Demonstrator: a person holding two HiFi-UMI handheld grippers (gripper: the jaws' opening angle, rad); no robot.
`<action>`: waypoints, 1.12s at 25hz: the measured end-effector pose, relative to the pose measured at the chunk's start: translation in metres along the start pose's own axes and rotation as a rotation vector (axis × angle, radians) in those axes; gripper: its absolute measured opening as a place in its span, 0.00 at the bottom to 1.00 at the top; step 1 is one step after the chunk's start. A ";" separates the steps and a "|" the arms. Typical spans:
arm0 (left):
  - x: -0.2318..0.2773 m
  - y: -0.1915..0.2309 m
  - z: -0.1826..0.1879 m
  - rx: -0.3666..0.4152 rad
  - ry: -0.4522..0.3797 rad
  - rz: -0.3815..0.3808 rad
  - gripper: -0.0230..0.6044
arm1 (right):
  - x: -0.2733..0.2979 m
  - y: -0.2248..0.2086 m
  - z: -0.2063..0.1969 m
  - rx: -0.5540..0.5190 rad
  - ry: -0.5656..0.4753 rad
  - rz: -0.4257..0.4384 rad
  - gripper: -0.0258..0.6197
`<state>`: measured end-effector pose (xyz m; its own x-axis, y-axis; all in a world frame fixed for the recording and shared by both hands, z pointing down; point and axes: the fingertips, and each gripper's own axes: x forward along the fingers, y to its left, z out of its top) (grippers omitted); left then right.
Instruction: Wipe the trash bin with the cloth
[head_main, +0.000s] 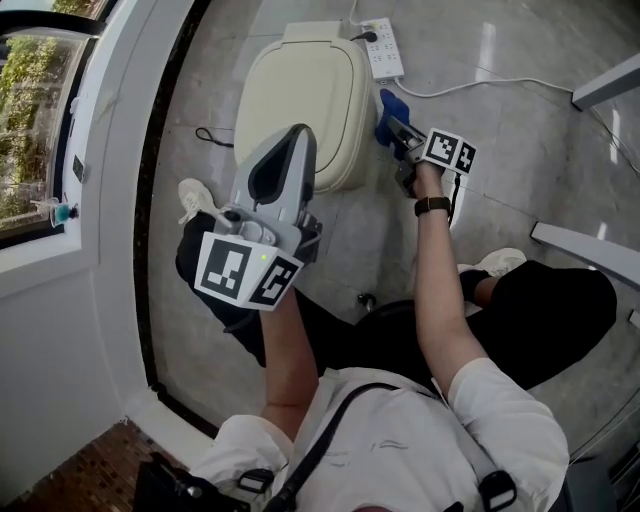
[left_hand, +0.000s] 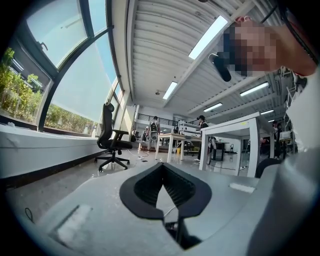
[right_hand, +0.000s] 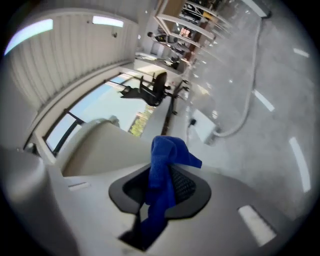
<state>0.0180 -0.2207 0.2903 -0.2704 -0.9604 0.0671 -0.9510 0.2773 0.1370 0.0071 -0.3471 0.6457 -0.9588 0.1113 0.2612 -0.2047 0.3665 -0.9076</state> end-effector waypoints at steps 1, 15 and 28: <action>0.001 -0.001 0.001 -0.001 -0.003 -0.005 0.04 | -0.007 0.032 0.023 -0.047 -0.031 0.060 0.15; 0.002 0.019 -0.005 -0.021 0.004 0.012 0.04 | 0.006 0.113 0.084 0.071 -0.138 0.450 0.16; -0.008 0.055 -0.004 0.066 0.062 -0.043 0.04 | 0.051 -0.144 -0.084 0.045 0.288 -0.331 0.15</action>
<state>-0.0322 -0.1980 0.3009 -0.2216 -0.9672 0.1238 -0.9698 0.2319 0.0756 0.0046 -0.3163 0.8172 -0.7473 0.2498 0.6157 -0.5065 0.3856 -0.7712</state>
